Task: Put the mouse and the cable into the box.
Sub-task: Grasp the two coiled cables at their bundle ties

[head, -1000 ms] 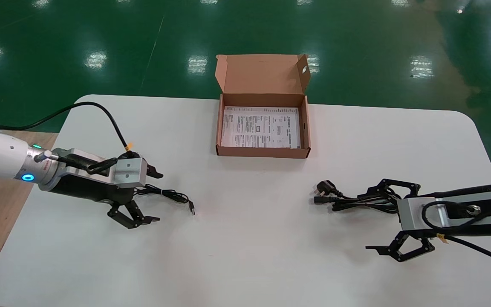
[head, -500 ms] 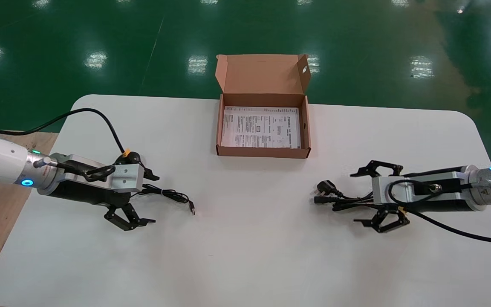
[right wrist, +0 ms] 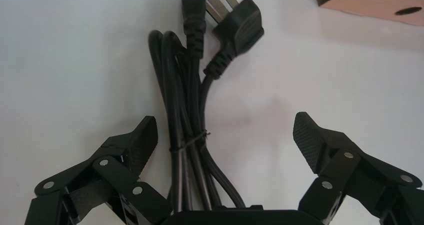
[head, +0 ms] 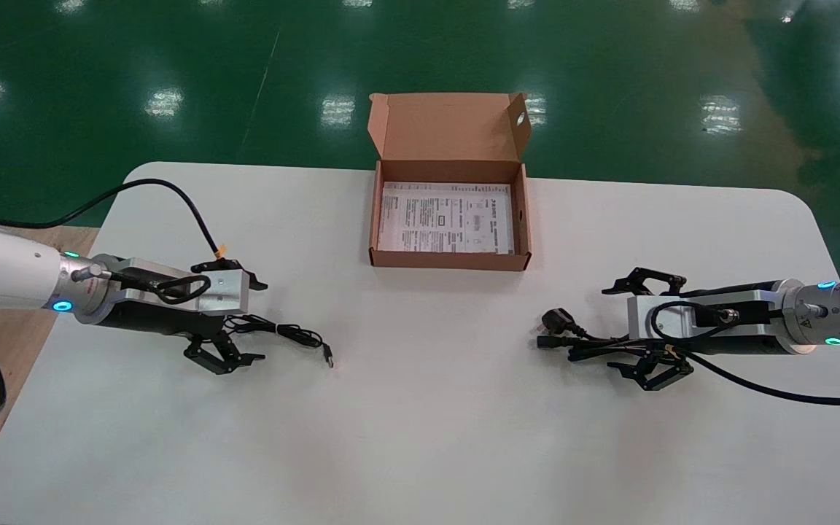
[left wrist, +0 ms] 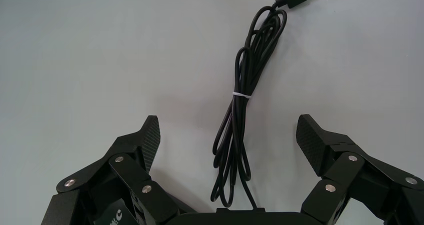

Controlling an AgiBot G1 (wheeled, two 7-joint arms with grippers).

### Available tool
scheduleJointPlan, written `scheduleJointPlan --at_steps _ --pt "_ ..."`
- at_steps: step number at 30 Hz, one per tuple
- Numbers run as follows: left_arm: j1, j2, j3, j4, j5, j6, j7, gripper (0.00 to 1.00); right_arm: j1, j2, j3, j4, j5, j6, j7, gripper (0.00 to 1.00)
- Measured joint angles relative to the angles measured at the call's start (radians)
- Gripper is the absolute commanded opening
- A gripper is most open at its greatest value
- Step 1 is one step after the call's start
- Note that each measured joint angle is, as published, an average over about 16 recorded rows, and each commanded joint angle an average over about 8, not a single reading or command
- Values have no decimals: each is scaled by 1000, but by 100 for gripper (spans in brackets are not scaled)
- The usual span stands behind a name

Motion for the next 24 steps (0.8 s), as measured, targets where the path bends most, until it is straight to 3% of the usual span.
scheduleJointPlan --at_steps 2,3,24 --pt "0 1 0 3 0 -5 1 4 0 -2 0 -5 0 1 -1 0" --pt "0 2 0 3 0 -7 2 0 1 -3 0 -7 0 1 -1 0" --pt "0 0 -1 -1 -1 -3 1 0 -1 0 0 0 1 -4 -1 0"
